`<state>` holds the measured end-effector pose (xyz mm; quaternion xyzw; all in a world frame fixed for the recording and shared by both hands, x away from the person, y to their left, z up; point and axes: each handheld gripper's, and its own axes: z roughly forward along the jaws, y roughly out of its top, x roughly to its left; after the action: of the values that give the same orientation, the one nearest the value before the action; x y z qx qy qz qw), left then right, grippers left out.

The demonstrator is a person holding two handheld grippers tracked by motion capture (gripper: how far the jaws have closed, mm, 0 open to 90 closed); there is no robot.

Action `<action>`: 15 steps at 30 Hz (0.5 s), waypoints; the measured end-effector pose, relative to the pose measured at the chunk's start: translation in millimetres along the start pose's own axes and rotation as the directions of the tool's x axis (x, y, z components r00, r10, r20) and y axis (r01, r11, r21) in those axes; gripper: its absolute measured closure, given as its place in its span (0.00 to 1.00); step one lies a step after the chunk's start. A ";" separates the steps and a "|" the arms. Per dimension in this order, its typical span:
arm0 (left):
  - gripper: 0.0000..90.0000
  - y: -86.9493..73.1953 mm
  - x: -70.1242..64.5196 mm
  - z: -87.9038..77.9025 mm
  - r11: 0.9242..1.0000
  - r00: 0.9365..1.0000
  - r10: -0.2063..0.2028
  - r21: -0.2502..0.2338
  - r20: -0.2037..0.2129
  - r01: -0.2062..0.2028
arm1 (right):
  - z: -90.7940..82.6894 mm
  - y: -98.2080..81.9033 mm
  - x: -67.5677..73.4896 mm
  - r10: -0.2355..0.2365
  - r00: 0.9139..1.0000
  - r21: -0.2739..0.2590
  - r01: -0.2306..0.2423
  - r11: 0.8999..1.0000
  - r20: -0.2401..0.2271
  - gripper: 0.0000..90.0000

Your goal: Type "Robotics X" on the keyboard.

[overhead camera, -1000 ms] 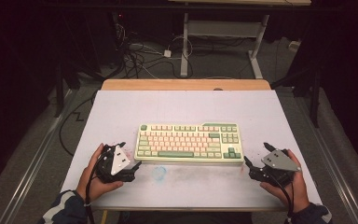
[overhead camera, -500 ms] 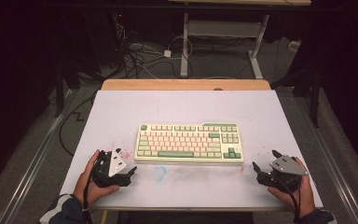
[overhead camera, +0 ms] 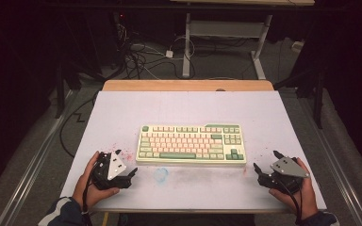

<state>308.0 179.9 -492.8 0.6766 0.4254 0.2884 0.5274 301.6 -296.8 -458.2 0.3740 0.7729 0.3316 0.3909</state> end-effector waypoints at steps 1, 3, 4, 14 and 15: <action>0.17 0.3 -0.2 0.3 1.000 1.000 -0.005 -0.003 0.000 0.005 | 0.6 -0.3 0.1 0.000 1.000 0.006 0.000 1.000 -0.001 0.24; 0.17 0.6 -0.7 0.8 1.000 1.000 -0.006 -0.005 0.000 0.006 | 1.0 -0.9 -0.1 0.001 1.000 0.004 -0.001 1.000 -0.004 0.24; 0.17 0.2 -0.9 1.2 1.000 1.000 0.002 -0.002 -0.001 -0.002 | 0.7 -1.1 -0.4 -0.001 1.000 0.005 0.001 1.000 -0.004 0.24; 0.17 -0.2 -1.0 2.5 1.000 1.000 0.013 0.001 -0.015 -0.013 | 0.8 -1.5 -0.7 -0.015 1.000 0.015 0.015 1.000 0.009 0.24; 0.17 -0.2 -0.9 2.6 1.000 1.000 0.012 0.001 -0.015 -0.012 | 1.2 -1.5 -0.6 -0.016 1.000 0.016 0.016 1.000 0.008 0.24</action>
<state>309.8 178.0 -493.7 0.6771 0.4254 0.2964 0.5221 302.3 -297.9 -459.7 0.3722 0.7769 0.3208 0.3936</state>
